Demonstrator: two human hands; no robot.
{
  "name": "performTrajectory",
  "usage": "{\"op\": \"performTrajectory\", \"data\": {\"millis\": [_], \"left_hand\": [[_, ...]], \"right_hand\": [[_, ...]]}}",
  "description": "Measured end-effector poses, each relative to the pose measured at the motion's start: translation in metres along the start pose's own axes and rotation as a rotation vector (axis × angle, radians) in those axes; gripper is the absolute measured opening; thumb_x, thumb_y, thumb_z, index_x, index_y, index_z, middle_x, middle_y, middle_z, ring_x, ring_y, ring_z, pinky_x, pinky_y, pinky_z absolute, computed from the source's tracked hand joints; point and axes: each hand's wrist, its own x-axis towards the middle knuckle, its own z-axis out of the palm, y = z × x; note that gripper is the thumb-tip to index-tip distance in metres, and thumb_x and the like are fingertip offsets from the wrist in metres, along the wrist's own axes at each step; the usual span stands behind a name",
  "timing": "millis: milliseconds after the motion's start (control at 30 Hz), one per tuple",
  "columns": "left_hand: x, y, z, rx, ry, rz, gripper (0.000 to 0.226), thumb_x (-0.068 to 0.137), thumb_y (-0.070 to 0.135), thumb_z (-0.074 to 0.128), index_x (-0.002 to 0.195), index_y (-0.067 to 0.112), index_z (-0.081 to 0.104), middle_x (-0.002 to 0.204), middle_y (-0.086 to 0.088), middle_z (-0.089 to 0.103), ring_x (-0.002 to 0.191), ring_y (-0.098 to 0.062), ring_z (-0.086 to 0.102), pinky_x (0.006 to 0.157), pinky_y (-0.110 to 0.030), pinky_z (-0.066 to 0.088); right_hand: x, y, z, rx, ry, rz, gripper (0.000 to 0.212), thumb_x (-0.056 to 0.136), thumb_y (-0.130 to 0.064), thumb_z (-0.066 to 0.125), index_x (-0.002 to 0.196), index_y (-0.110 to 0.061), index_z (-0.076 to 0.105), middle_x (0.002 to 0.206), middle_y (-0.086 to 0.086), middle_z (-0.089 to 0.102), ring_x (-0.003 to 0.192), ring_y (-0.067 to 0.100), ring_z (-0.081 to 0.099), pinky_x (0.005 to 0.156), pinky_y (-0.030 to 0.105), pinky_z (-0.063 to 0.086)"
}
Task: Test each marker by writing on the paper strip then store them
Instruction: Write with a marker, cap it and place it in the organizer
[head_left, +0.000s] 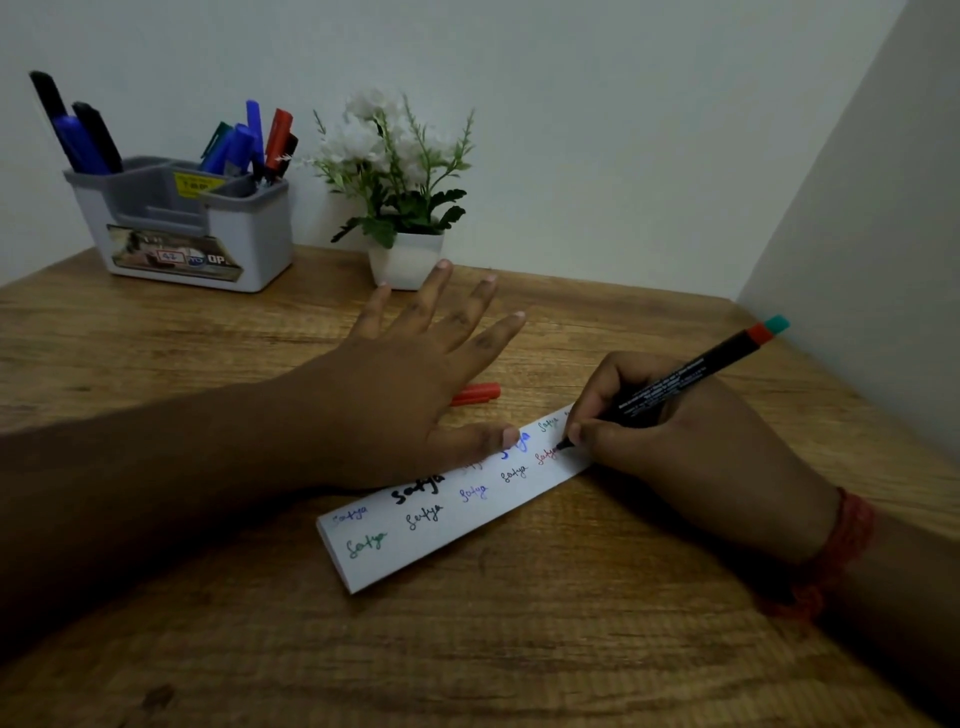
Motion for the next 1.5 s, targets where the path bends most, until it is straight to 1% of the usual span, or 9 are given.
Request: {"op": "performTrajectory", "data": {"millis": [333, 500, 600, 700, 767, 867, 1067, 1200, 1500], "left_hand": [[-0.002, 0.001, -0.001, -0.096, 0.044, 0.011, 0.078, 0.082, 0.081, 0.006, 0.142, 0.046, -0.03, 0.152, 0.016, -0.036, 0.137, -0.011, -0.04, 0.115, -0.059, -0.01], [0.0, -0.002, 0.001, -0.147, 0.08, -0.018, 0.072, 0.086, 0.074, 0.005, 0.145, 0.046, -0.024, 0.154, 0.019, -0.03, 0.138, -0.007, -0.037, 0.116, -0.053, -0.012], [0.002, -0.008, 0.0, -0.16, 0.096, -0.03, 0.075, 0.085, 0.073, 0.012, 0.15, 0.043, -0.01, 0.158, 0.019, -0.019, 0.142, -0.007, -0.03, 0.117, -0.054, -0.009], [0.002, -0.008, -0.003, -0.16, 0.137, -0.007, 0.075, 0.084, 0.072, 0.018, 0.151, 0.039, 0.017, 0.161, 0.016, 0.004, 0.147, -0.007, -0.014, 0.118, -0.054, -0.003], [0.001, -0.006, -0.006, -0.193, 0.181, 0.015, 0.068, 0.085, 0.069, 0.025, 0.143, 0.036, 0.038, 0.154, 0.015, 0.031, 0.147, -0.009, 0.01, 0.118, -0.053, 0.005], [0.001, -0.006, -0.007, -0.182, 0.21, 0.032, 0.056, 0.088, 0.065, 0.034, 0.129, 0.033, 0.054, 0.127, 0.012, 0.054, 0.123, -0.011, 0.041, 0.108, -0.042, 0.028], [0.004, -0.007, -0.002, -0.225, 0.159, 0.027, 0.021, 0.092, 0.043, 0.055, 0.11, 0.036, 0.062, 0.098, 0.019, 0.052, 0.093, -0.002, 0.046, 0.077, -0.021, 0.035], [0.002, -0.003, -0.007, -0.34, 0.206, 0.016, 0.02, 0.09, 0.034, 0.062, 0.11, 0.035, 0.061, 0.1, 0.021, 0.055, 0.093, 0.0, 0.052, 0.078, -0.028, 0.049], [-0.003, 0.006, -0.014, -0.497, 0.318, 0.043, 0.021, 0.091, 0.025, 0.062, 0.11, 0.033, 0.06, 0.101, 0.02, 0.062, 0.095, 0.004, 0.056, 0.08, -0.027, 0.051]], "right_hand": [[0.001, 0.003, -0.004, 0.241, 0.166, -0.061, 0.005, 0.086, -0.009, 0.068, 0.081, -0.009, 0.07, 0.069, 0.0, 0.071, 0.067, 0.011, 0.068, 0.064, 0.018, 0.055], [0.005, 0.004, -0.008, 0.24, 0.22, -0.108, 0.002, 0.089, -0.013, 0.068, 0.087, -0.014, 0.069, 0.084, 0.001, 0.074, 0.074, 0.014, 0.071, 0.072, 0.026, 0.058], [0.005, 0.005, -0.009, 0.235, 0.223, -0.112, 0.005, 0.087, -0.012, 0.071, 0.088, -0.017, 0.069, 0.088, 0.0, 0.075, 0.078, 0.013, 0.073, 0.077, 0.03, 0.058], [0.004, 0.007, -0.011, 0.249, 0.197, -0.119, 0.011, 0.084, -0.013, 0.073, 0.089, -0.022, 0.07, 0.094, -0.003, 0.075, 0.086, 0.01, 0.073, 0.083, 0.032, 0.057], [0.004, 0.008, -0.011, 0.231, 0.149, -0.11, 0.012, 0.085, -0.017, 0.073, 0.093, -0.025, 0.072, 0.098, -0.006, 0.075, 0.093, 0.007, 0.072, 0.086, 0.032, 0.055], [0.003, 0.01, -0.011, 0.235, 0.095, -0.098, 0.015, 0.086, -0.022, 0.071, 0.098, -0.03, 0.074, 0.102, -0.006, 0.076, 0.1, 0.01, 0.071, 0.096, 0.041, 0.054], [0.003, 0.008, -0.009, 0.279, 0.054, -0.107, 0.019, 0.086, -0.017, 0.069, 0.097, -0.032, 0.075, 0.102, -0.006, 0.077, 0.101, 0.012, 0.072, 0.098, 0.045, 0.054], [0.004, 0.008, -0.007, 0.345, 0.062, -0.121, 0.019, 0.085, -0.007, 0.071, 0.088, -0.026, 0.074, 0.093, 0.0, 0.078, 0.091, 0.018, 0.075, 0.093, 0.05, 0.056], [0.0, 0.004, -0.006, 0.408, 0.042, -0.16, 0.023, 0.085, -0.003, 0.07, 0.088, -0.025, 0.075, 0.097, 0.002, 0.078, 0.093, 0.019, 0.075, 0.093, 0.048, 0.056]]}}
